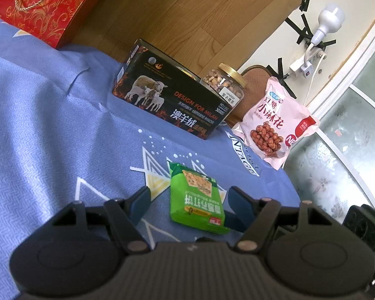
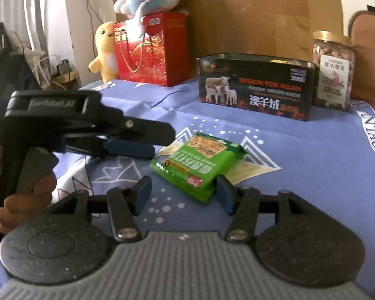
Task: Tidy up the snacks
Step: 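Position the open left tool fingers around the green cracker packet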
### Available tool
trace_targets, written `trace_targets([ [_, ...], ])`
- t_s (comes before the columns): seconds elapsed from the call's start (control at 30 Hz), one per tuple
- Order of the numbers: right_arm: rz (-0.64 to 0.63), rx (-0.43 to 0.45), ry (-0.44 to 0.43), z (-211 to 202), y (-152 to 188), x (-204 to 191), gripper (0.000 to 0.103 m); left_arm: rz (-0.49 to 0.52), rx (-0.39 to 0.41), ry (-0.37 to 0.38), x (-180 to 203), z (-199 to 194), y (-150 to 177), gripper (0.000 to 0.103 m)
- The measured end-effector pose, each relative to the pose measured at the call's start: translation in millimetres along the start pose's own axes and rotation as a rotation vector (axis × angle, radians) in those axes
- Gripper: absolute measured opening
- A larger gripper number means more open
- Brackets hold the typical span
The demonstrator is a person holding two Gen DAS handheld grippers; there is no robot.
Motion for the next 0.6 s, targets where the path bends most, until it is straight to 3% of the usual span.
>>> trace_targets([
  [0.13, 0.006, -0.002, -0.031, -0.1, 0.0, -4.5, 0.059, -0.001, 0.001, 0.0, 0.1, -0.1, 0.0, 0.07],
  [0.23, 0.022, 0.0, -0.102, 0.0, -1.0, -14.8, 0.059, -0.003, 0.008, -0.012, -1.0, -1.0, -0.5, 0.071],
  [0.6, 0.031, -0.006, -0.116, 3.0, -2.5, -18.8, 0.061, -0.015, 0.017, -0.016, -3.1, -3.4, -1.6, 0.071],
])
Point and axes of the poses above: each gripper's, at about its wrist camera, not at the fingertips, and z roughly the way its jaws point, x to its right, y to its underside, the point moved 9 cm from there along z, roughly the way its jaws point, and after that the axes turned 2 degrees about z, right-handed, at the moved point
